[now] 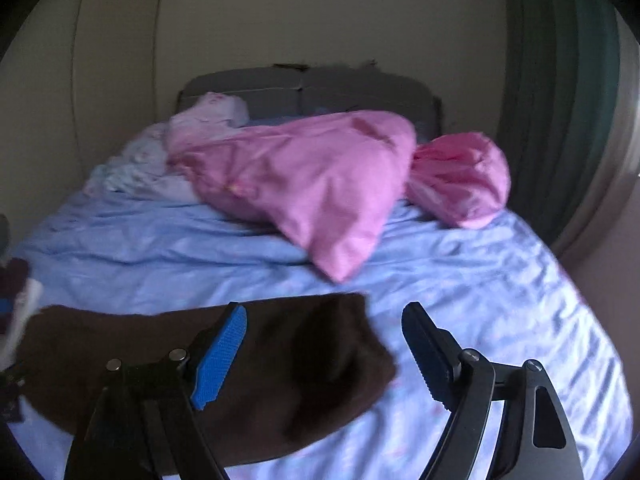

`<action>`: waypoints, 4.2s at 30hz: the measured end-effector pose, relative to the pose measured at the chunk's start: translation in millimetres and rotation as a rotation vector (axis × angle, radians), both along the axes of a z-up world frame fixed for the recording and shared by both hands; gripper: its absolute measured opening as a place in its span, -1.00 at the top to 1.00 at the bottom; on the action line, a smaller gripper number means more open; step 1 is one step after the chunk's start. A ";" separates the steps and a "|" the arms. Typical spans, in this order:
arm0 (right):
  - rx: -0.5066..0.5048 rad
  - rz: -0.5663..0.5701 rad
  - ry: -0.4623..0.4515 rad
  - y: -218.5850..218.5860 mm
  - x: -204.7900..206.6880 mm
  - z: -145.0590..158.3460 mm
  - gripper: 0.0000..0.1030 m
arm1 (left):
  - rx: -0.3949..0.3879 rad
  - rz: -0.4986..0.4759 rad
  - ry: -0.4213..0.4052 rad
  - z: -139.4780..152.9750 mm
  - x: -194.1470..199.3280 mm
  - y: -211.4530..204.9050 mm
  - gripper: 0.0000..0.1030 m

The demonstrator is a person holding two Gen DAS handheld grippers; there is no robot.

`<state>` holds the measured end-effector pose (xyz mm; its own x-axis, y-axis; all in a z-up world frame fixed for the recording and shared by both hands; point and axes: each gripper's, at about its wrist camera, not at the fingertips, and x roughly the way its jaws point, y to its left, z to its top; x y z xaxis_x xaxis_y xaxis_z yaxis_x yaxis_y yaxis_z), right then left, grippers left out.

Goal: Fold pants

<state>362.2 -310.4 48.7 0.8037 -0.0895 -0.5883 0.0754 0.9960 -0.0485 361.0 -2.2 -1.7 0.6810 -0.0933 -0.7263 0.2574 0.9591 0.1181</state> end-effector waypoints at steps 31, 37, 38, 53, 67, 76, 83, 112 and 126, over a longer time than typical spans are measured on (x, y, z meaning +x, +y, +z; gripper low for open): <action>0.669 -0.115 0.119 -118.2 -2.0 -127.8 -0.69 | 0.076 -0.090 0.150 -63.0 -7.2 -108.3 -0.01; 0.659 -0.095 0.161 -108.5 26.5 -151.6 -0.40 | 0.019 -0.063 0.167 -82.0 2.1 -103.5 0.16; 0.666 -0.108 0.167 -108.6 30.6 -157.4 -0.40 | 0.007 -0.051 0.172 -85.5 2.2 -103.0 0.16; 0.683 -0.103 0.110 -120.8 21.8 -130.1 0.51 | 0.136 -0.075 -0.067 -49.5 -10.8 -133.8 0.16; 0.456 -0.036 0.021 -81.8 -1.2 -62.9 0.52 | -0.025 -0.034 0.163 -69.8 35.5 -113.4 0.70; 0.092 0.017 -0.096 23.9 -26.7 24.8 0.53 | -0.126 0.101 0.015 28.5 -25.7 21.4 0.67; -0.070 0.150 -0.133 148.1 -34.9 47.2 0.53 | -0.142 0.191 0.028 16.4 -70.5 110.0 0.67; -0.328 0.552 -0.014 352.2 -107.9 -106.6 0.28 | -0.177 0.343 0.033 -22.8 -105.6 201.4 -0.30; -0.300 0.670 -0.108 347.3 -147.8 -79.2 -0.99 | -0.119 0.281 -0.049 12.1 -114.5 169.3 -0.50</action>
